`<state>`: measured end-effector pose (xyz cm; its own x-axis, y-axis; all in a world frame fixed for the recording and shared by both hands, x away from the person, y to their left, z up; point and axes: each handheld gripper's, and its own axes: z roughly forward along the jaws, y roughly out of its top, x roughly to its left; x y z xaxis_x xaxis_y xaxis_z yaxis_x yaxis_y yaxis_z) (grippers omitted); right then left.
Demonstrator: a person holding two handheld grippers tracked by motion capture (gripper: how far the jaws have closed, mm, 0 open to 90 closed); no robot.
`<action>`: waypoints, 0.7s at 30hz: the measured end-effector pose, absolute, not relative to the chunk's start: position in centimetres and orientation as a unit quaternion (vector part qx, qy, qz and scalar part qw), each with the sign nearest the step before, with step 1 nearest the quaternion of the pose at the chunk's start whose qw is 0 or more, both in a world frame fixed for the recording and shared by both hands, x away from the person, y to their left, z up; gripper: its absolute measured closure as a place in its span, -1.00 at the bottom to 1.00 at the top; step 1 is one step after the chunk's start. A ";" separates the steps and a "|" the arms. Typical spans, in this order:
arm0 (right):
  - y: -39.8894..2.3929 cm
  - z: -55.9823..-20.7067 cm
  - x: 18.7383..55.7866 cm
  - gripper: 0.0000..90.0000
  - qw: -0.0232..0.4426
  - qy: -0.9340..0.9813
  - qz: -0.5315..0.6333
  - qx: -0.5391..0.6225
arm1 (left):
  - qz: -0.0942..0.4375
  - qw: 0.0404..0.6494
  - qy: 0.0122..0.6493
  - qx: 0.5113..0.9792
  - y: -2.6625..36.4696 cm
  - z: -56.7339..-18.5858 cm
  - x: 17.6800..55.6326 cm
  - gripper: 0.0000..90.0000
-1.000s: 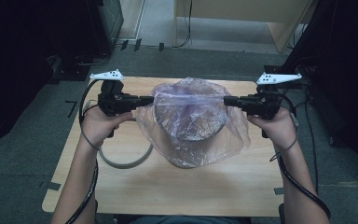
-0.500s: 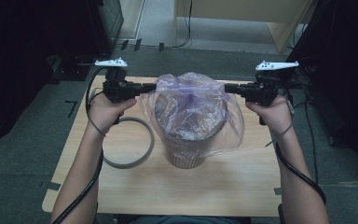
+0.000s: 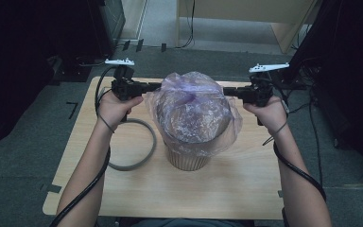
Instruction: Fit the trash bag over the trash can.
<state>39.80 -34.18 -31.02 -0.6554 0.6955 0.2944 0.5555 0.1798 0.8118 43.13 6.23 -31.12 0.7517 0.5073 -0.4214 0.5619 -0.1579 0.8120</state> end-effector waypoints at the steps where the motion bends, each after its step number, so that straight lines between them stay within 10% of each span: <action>1: -34.2 -31.0 39.8 1.00 0.071 0.765 0.493 0.409 | -0.025 0.545 0.351 0.760 6.2 -31.1 43.1 1.00; 10: -34.5 -30.3 39.0 1.00 0.079 0.761 0.505 0.401 | -0.020 0.564 0.325 0.759 6.1 -29.6 42.0 0.85; 21: -35.2 -29.2 37.3 1.00 0.089 0.764 0.506 0.391 | -0.017 0.564 0.281 0.776 7.4 -26.9 39.7 0.07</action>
